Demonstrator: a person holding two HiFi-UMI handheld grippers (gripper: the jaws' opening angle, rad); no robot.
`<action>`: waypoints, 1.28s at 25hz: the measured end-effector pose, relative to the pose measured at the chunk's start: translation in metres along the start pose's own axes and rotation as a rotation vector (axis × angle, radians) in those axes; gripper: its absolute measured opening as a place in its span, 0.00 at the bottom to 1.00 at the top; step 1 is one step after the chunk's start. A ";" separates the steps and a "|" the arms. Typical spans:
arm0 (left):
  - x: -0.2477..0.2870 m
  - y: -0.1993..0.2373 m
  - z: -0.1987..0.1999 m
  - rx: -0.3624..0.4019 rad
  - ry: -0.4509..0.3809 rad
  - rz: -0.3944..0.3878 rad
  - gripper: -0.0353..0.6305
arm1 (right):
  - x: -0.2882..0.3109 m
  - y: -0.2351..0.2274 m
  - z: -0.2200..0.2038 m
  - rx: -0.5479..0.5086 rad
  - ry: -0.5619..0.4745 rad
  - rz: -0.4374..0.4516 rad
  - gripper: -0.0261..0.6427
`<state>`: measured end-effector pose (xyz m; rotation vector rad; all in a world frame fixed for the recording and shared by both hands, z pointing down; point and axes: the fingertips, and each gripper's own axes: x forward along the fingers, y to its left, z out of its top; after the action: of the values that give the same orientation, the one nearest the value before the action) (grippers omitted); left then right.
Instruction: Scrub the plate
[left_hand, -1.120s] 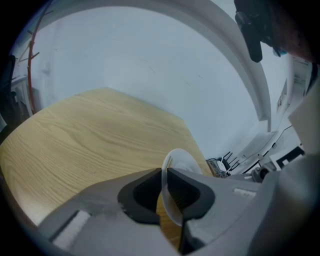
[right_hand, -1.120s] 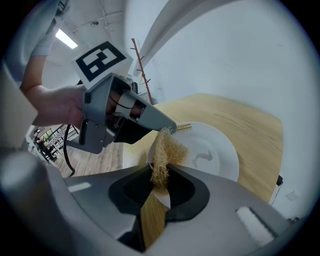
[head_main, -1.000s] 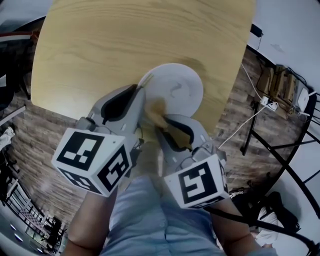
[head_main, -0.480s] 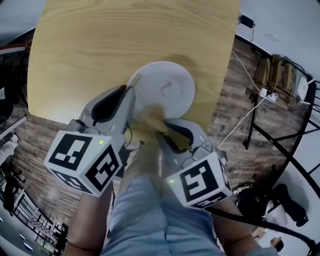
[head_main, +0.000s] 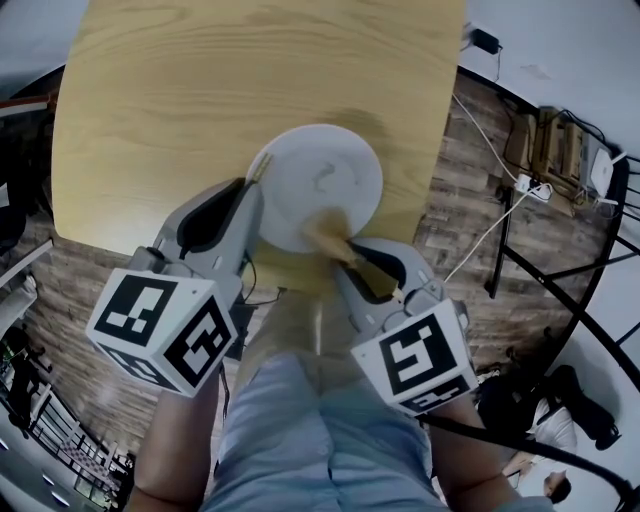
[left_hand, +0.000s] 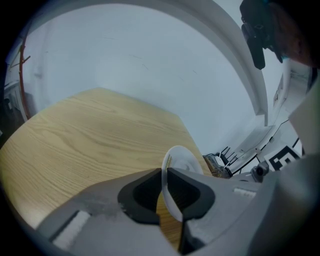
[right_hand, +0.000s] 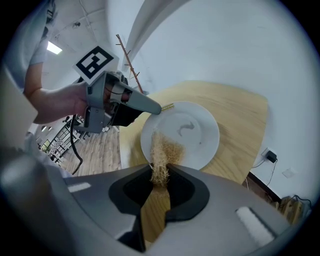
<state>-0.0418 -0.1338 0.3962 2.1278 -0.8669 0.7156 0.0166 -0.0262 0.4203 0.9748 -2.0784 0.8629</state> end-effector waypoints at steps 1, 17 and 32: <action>0.000 0.000 0.000 0.000 0.001 0.001 0.14 | -0.001 -0.002 -0.001 0.002 0.003 -0.004 0.14; 0.001 -0.004 0.005 0.030 0.010 0.000 0.14 | -0.018 -0.054 -0.007 0.056 0.020 -0.131 0.14; -0.003 0.004 0.006 0.070 0.031 0.001 0.15 | -0.012 -0.091 0.026 0.029 0.022 -0.231 0.14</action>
<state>-0.0454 -0.1396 0.3923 2.1723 -0.8372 0.7875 0.0896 -0.0872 0.4217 1.1885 -1.8937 0.7819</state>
